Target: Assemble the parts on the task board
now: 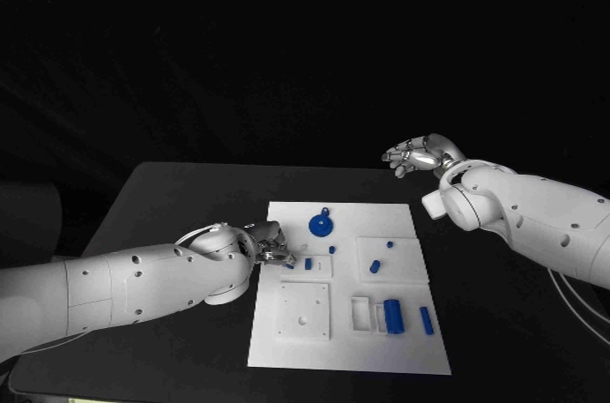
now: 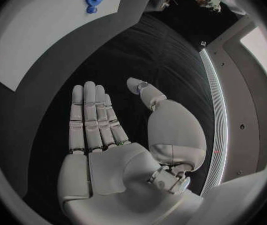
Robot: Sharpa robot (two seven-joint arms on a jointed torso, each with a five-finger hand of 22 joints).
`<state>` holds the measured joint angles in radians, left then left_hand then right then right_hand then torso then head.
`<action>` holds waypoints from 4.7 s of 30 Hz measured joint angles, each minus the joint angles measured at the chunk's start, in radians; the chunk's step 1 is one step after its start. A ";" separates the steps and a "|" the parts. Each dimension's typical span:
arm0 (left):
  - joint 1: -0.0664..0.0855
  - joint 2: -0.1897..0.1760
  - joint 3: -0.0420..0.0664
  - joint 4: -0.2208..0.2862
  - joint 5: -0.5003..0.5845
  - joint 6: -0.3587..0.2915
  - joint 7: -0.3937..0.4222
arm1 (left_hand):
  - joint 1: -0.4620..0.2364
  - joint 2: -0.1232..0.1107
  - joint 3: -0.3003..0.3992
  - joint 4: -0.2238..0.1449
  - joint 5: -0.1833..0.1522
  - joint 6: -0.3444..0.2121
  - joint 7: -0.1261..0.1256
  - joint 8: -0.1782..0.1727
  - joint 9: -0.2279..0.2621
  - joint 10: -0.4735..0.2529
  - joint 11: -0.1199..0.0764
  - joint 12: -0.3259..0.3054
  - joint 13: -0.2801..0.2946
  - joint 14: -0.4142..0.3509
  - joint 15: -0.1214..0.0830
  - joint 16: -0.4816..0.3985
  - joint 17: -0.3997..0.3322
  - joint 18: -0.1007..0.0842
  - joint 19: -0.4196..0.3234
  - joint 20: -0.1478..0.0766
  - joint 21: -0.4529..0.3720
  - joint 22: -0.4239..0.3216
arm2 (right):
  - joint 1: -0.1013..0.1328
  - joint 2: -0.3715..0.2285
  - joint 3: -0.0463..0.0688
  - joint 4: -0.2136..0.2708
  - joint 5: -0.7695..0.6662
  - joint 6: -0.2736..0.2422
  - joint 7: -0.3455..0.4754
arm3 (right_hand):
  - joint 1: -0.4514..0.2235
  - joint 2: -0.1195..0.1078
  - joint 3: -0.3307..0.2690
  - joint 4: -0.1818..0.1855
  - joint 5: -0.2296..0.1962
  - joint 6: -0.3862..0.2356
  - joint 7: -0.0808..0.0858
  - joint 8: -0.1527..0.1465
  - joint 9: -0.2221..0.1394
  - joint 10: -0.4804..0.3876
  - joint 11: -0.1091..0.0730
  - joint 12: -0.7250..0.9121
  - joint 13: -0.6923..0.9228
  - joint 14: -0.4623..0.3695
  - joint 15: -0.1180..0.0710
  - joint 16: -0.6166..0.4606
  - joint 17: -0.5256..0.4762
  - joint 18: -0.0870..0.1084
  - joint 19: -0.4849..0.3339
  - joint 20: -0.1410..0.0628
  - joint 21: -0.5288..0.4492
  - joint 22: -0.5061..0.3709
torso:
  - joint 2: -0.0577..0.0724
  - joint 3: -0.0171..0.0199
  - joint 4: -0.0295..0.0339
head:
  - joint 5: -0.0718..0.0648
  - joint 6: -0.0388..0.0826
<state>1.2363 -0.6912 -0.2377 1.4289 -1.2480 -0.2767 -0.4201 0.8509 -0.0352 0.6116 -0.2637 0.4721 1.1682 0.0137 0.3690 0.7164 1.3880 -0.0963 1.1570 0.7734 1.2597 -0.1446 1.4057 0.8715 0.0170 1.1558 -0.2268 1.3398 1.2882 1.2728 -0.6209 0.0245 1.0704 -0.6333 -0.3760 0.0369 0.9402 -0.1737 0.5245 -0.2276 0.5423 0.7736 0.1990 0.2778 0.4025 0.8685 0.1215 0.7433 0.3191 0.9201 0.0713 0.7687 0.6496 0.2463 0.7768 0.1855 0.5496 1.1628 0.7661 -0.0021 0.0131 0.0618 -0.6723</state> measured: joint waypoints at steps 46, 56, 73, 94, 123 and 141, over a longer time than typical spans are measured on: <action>0.002 0.007 0.001 -0.011 0.084 0.024 -0.005 | -0.025 -0.062 -0.012 0.081 -0.177 0.062 -0.061 0.331 -0.032 0.002 -0.049 0.005 -0.024 0.044 -0.042 -0.016 -0.016 0.092 -0.007 0.004 -0.008 -0.022 | -0.002 0.000 0.000 -0.003 0.000 0.002 0.000 | 0.000 0.000 0.000 0.000 0.000 0.001 -0.001 0.004 -0.001 0.000 0.000 0.000 -0.003 0.000 0.000 0.000 -0.001 0.000 0.000 0.000 0.000 0.000 | 0.000 0.0019 -0.0009 | 0.004 -0.002; 0.001 0.007 0.000 -0.015 0.084 0.023 -0.005 | -0.028 -0.065 -0.034 0.090 -0.251 0.059 -0.065 0.336 -0.037 0.002 -0.049 0.005 -0.029 0.044 -0.042 -0.020 -0.018 0.094 -0.009 0.002 -0.008 -0.026 | -0.002 0.000 0.000 -0.002 0.000 0.002 0.000 | 0.000 0.000 0.000 0.000 0.000 0.001 -0.001 0.004 -0.001 0.000 0.000 0.004 -0.003 0.000 0.000 0.000 -0.001 0.000 0.000 0.000 0.000 0.001 | 0.000 0.0020 -0.0007 | 0.003 0.000; -0.002 0.001 0.000 -0.018 0.088 -0.001 -0.005 | -0.072 -0.168 -0.028 0.219 -0.419 0.042 -0.063 0.345 -0.049 0.002 -0.049 0.005 -0.043 0.037 -0.048 -0.024 -0.021 0.100 -0.016 0.005 -0.016 -0.037 | -0.003 -0.001 0.000 -0.002 0.000 0.004 0.000 | 0.000 0.000 0.000 0.000 0.000 0.001 -0.001 0.004 -0.002 0.000 0.000 0.004 -0.004 0.000 0.000 0.000 -0.002 0.000 0.000 0.000 0.000 0.001 | 0.000 0.0012 -0.0006 | 0.001 0.001; 0.016 -0.017 0.066 0.004 0.188 -0.091 0.132 | 0.106 -0.189 -0.015 0.106 -0.419 -0.269 0.070 0.206 -0.103 -0.304 0.074 -0.257 -0.180 -0.246 0.044 -0.267 -0.151 0.111 -0.268 0.099 -0.258 -0.139 | -0.008 -0.003 0.000 -0.004 0.000 0.004 0.000 | 0.000 0.000 0.000 0.000 0.008 0.002 -0.002 0.004 -0.003 0.000 0.000 0.004 -0.008 0.000 0.000 0.000 -0.003 0.000 0.000 0.000 -0.004 0.002 | -0.001 0.0005 -0.0001 | -0.004 0.012; 0.044 0.205 0.053 -0.220 -0.149 -0.057 0.458 | 0.361 -0.132 0.028 -0.016 -0.370 -0.338 0.122 0.037 -0.252 -0.290 0.197 -0.902 -0.556 -0.251 0.135 -0.324 -0.283 0.050 -0.290 0.120 -0.321 -0.115 | -0.014 0.021 0.000 -0.013 0.001 0.011 0.000 | 0.000 0.000 0.003 -0.003 0.012 0.000 0.000 0.004 -0.003 0.000 0.000 0.008 -0.011 0.000 0.000 0.000 -0.002 0.000 0.000 0.000 -0.004 0.004 | 0.001 0.0017 -0.0029 | -0.017 0.044; 0.032 0.221 0.042 -0.269 -0.239 0.015 0.472 | 0.297 -0.143 -0.029 0.010 -0.419 -0.326 0.126 0.019 -0.260 -0.312 0.203 -0.987 -0.589 -0.232 0.143 -0.273 -0.276 0.045 -0.267 0.126 -0.288 -0.085 | -0.015 0.040 0.000 -0.018 0.004 0.014 0.000 | 0.000 0.000 0.003 -0.003 0.012 0.000 0.000 0.004 -0.003 0.000 0.000 0.008 -0.012 0.000 0.000 0.000 -0.002 0.000 0.000 0.000 -0.004 0.004 | 0.004 0.0015 -0.0085 | -0.019 0.041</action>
<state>1.2679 -0.4705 -0.1960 1.1598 -1.4874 -0.2616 0.0518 1.1483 -0.1781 0.5827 -0.2538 0.0532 0.8419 0.1395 0.3884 0.4566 1.0763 0.1066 0.1701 0.1841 1.0281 -0.0019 1.1327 0.5955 0.0615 0.8893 -0.1013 1.0516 1.2031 1.2582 -0.5806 0.0246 1.0523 -0.6294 -0.3624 0.0366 0.9402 -0.1737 0.5273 -0.2304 0.5539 0.7737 0.1988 0.2814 0.3991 0.8686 0.1215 0.7510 0.3068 0.9201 0.0713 0.7686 0.6472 0.2462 0.7768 0.1855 0.5458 1.1664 0.7704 -0.0006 0.0046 0.0430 -0.6309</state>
